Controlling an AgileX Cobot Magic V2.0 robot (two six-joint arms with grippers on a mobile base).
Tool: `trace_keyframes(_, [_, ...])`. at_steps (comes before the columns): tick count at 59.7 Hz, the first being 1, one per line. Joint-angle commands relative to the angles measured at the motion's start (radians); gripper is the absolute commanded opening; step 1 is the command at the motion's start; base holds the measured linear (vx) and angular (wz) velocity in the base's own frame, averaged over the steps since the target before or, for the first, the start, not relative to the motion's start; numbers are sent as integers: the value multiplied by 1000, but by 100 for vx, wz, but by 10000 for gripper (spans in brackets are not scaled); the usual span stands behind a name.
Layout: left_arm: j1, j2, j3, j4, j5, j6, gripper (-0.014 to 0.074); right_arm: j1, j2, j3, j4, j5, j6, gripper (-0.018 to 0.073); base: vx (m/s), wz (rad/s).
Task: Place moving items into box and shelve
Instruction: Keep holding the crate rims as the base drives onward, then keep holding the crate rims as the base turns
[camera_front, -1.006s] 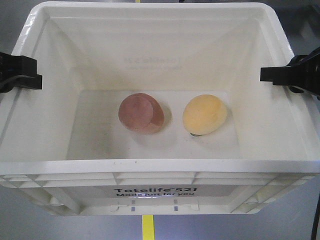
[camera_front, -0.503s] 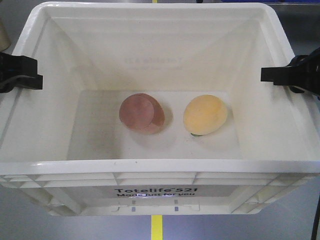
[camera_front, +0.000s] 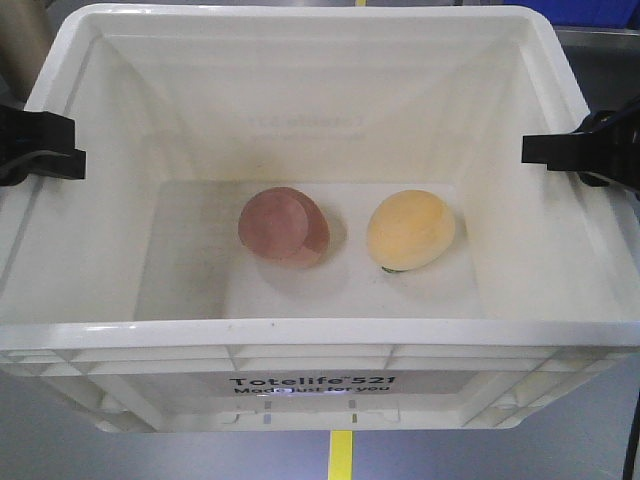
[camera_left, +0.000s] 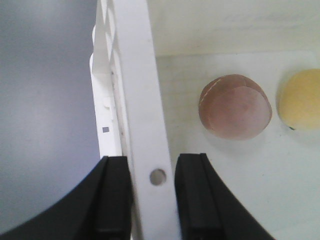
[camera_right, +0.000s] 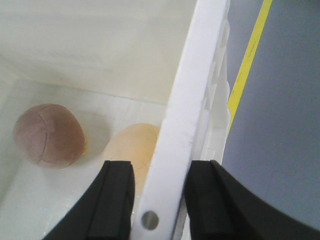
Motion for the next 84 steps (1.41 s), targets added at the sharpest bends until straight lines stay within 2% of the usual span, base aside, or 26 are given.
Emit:
trace_keyframes(1, [-4,-30,-48,-9,-126,9,-3,-1,-29,-43,43,-116,-28,-6,27,19])
trace_keyframes(17, [-4,-30,-48,-9,-126,9,-3,-1,-29,-43,43,-116,-28,-6,31,18])
trace_keyframes(84, [-4,-30,-48,-10,-126,9,-3,-1,-29,-43,43,-116,-28,-6,49,-4])
